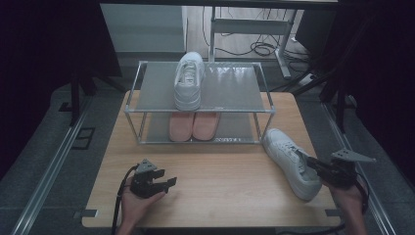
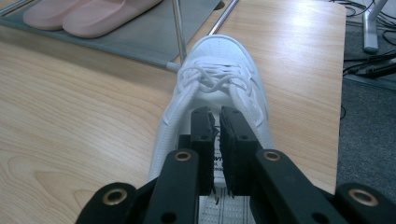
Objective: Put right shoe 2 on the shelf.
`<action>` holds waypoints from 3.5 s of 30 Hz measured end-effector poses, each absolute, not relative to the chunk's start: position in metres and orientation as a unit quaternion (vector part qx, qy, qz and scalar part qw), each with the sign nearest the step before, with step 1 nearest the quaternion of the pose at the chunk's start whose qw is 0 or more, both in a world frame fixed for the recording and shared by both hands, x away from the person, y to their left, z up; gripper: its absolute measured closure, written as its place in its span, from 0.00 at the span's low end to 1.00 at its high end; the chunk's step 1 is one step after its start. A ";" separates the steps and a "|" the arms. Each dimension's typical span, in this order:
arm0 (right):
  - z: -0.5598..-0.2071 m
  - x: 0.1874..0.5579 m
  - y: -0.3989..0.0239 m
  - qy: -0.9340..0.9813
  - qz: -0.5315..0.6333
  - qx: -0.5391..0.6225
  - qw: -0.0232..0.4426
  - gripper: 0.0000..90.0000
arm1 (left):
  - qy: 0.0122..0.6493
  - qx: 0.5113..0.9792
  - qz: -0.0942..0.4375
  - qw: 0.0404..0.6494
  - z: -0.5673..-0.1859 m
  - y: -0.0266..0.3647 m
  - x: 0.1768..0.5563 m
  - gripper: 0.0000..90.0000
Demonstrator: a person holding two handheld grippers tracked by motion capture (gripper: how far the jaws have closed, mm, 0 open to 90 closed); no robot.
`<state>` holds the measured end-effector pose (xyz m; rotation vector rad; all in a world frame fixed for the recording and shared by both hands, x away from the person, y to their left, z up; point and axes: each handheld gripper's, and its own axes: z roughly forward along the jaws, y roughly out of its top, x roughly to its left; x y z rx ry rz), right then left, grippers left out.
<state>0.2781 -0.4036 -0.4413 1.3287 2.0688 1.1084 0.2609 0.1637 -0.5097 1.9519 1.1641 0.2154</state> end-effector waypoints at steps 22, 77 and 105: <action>-0.444 0.294 -0.408 0.760 0.367 0.486 0.227 0.62 | 0.463 0.779 0.085 0.415 -0.511 0.163 0.261 0.44; -0.442 0.264 -0.402 0.729 0.427 0.493 0.209 0.92 | 0.463 0.780 0.083 0.412 -0.513 0.161 0.262 0.44; -0.433 0.263 -0.345 0.733 0.484 0.444 0.179 0.92 | 0.462 0.781 0.081 0.412 -0.513 0.162 0.262 0.44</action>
